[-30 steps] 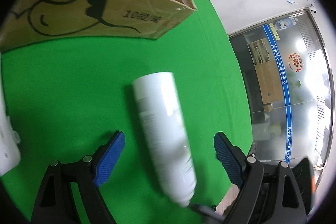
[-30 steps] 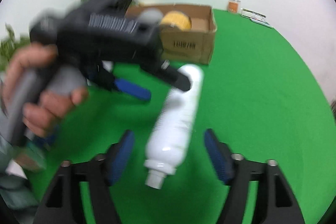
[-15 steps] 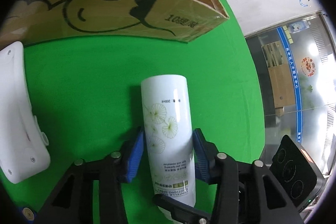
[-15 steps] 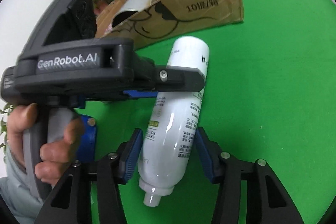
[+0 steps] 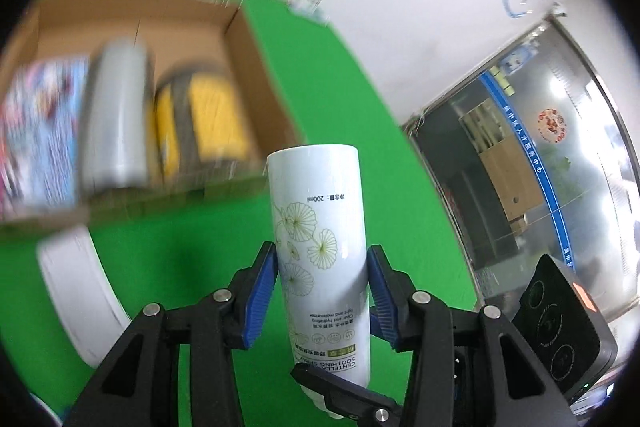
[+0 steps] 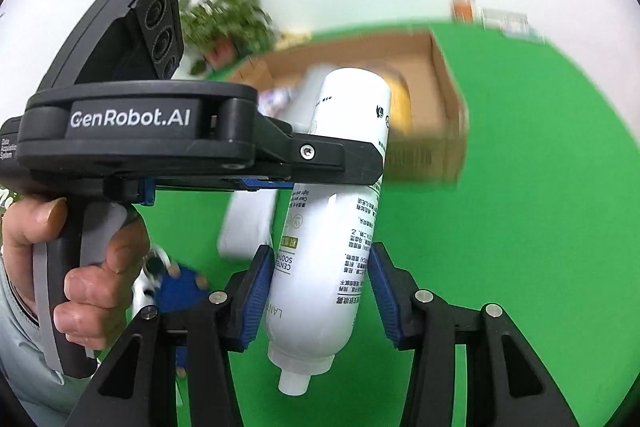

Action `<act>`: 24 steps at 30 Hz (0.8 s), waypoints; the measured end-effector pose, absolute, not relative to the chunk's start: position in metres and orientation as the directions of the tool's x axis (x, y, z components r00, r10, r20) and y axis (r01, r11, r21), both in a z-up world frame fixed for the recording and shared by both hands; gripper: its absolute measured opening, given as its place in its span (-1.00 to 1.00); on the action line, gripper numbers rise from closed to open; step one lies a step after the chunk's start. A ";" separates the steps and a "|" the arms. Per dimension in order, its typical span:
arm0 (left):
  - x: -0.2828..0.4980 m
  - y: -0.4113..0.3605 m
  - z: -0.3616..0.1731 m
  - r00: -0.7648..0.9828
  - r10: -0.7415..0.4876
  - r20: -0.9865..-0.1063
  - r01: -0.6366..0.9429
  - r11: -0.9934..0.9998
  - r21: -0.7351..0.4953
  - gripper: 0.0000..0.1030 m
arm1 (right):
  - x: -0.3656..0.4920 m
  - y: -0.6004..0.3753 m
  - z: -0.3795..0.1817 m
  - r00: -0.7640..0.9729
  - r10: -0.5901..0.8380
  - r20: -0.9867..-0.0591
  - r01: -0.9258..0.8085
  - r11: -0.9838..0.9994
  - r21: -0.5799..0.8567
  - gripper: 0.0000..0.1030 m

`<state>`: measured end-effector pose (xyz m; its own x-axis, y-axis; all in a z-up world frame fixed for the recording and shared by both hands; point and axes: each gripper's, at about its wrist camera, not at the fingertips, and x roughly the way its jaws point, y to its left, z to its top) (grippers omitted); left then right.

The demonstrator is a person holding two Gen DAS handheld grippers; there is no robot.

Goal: Organize rigid objects
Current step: 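Lift the white bottle upright and carry it into the box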

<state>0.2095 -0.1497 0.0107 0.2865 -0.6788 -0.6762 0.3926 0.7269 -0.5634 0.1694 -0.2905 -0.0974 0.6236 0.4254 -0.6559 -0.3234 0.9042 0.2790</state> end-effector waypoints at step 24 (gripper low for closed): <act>0.377 -0.177 0.051 0.275 -0.658 -0.702 0.356 0.747 -0.561 -0.15 | 0.375 -0.330 -0.013 0.545 0.419 -0.726 -0.335 0.903 0.269 -0.12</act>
<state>0.3771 -0.1770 0.0512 0.2747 -0.6576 -0.7015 0.3560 0.7473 -0.5611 0.3746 -0.3300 -0.0128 0.5451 0.4186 -0.7264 -0.3352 0.9030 0.2688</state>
